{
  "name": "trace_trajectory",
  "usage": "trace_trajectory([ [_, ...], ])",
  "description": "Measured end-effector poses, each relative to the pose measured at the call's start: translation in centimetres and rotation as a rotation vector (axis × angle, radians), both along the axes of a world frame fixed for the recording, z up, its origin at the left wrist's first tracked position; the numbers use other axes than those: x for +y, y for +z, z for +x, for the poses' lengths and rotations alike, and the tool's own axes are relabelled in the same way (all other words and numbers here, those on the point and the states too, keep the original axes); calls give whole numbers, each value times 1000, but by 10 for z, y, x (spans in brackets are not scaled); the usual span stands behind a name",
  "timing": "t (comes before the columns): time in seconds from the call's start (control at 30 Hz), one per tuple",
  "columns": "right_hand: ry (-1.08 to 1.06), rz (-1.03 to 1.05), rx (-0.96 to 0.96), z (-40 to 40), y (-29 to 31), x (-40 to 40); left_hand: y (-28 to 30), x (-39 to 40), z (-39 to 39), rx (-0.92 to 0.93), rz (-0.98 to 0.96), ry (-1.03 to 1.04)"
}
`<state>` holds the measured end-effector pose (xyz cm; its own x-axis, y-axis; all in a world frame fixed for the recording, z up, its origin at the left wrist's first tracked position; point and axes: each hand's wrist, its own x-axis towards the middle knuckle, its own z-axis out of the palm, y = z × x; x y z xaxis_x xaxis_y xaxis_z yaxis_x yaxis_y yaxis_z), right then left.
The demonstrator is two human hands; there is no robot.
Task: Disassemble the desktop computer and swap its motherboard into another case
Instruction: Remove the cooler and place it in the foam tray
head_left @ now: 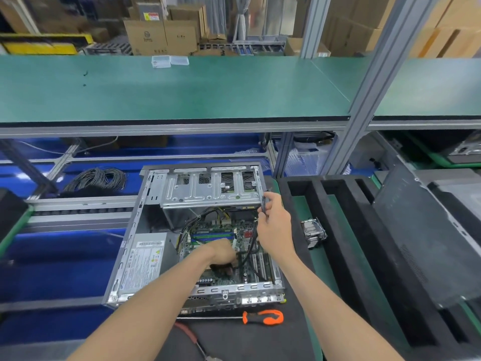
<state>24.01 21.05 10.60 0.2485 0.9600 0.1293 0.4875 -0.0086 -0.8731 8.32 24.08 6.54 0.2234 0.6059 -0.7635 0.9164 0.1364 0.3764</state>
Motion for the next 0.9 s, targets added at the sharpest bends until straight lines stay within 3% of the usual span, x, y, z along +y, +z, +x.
trace_trajectory([
  [0.37, 28, 109, -164, -5, 9, -14, 63, -14, -55, -303, 104, 160],
  [0.57, 4, 34, -174, -10, 16, -21, 99, -16, -60, -406, 353, 305],
  [0.73, 6, -88, -320, -8, 22, -24, 125, -13, -44, -795, 403, 510],
  [0.9, 73, -96, -186, -9, 37, -26, 157, -7, -8, -1276, 255, 753],
])
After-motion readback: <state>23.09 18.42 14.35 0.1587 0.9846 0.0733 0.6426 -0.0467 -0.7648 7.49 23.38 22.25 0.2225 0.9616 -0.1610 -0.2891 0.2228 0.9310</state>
